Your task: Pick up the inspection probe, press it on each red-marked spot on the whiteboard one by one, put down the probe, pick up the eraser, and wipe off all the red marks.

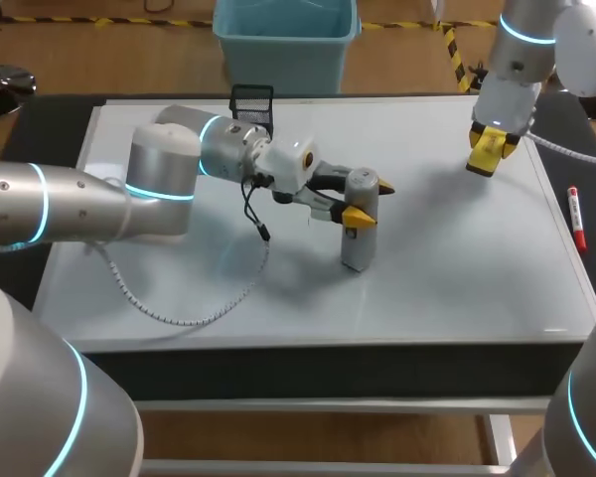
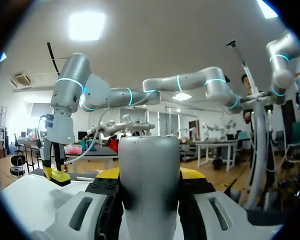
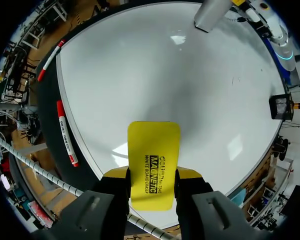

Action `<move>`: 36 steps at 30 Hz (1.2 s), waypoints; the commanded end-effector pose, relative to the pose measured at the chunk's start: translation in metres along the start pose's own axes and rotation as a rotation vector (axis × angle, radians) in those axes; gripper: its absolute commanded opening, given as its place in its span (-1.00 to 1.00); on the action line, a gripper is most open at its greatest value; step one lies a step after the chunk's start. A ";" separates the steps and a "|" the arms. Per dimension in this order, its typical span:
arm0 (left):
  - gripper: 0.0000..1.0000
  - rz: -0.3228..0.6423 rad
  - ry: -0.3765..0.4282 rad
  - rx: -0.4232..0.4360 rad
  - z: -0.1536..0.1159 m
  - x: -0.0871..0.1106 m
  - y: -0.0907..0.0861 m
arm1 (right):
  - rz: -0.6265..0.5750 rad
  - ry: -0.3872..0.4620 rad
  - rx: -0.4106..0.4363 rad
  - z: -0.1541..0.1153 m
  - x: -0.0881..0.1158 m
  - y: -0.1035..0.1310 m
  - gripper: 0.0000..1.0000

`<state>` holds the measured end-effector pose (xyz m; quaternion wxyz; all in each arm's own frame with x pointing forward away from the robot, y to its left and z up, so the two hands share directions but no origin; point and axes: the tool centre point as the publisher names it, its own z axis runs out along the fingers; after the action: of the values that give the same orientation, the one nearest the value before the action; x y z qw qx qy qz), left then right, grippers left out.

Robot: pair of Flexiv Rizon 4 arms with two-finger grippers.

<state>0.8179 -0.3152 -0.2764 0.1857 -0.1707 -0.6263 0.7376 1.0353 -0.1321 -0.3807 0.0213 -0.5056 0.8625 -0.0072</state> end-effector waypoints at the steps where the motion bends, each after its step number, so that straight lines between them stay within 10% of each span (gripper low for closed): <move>1: -1.00 -0.001 0.005 0.001 -0.001 -0.002 0.003 | -0.002 0.003 0.000 -0.001 0.000 -0.001 -1.00; 18: -1.00 -0.002 0.008 -0.006 0.004 -0.001 -0.002 | -0.002 0.003 0.000 -0.001 0.000 -0.001 -1.00; 36: -1.00 0.060 -0.094 0.010 -0.059 0.007 -0.063 | -0.002 0.003 0.000 -0.001 0.000 -0.001 -1.00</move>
<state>0.8489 -0.2763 -0.2311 0.1521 -0.1678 -0.6200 0.7512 1.0353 -0.1321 -0.3808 0.0213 -0.5055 0.8625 -0.0071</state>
